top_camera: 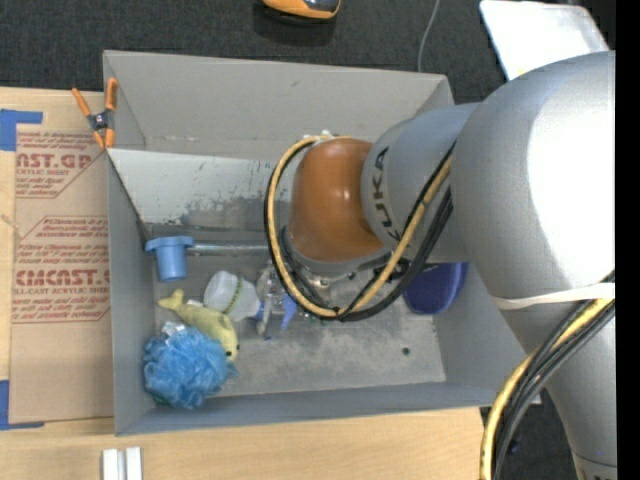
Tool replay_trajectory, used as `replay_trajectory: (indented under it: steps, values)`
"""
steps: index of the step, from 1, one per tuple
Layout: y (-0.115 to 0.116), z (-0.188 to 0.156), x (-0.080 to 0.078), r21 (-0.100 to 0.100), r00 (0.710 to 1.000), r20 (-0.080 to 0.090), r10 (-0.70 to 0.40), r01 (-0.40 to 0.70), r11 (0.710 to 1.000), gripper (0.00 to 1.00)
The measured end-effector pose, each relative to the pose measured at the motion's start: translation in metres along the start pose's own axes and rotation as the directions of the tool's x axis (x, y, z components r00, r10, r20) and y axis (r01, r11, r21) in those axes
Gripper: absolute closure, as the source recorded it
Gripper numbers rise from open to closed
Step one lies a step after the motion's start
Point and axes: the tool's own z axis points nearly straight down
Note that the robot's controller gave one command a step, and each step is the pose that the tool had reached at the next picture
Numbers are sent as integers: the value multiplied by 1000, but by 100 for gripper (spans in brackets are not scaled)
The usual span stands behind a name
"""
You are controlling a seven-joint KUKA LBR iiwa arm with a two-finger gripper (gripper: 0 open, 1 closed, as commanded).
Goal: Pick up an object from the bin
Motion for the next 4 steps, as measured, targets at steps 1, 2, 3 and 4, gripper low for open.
replay_trajectory:
  steps: [1,2,3,4]
  values:
    - [0,0,0,0,1000,0,0,0,1000,100]
    - [0,0,0,0,1000,0,0,0,1000,100]
    - [0,0,0,0,1000,0,0,0,1000,100]
    - [0,0,0,0,1000,0,0,0,1000,100]
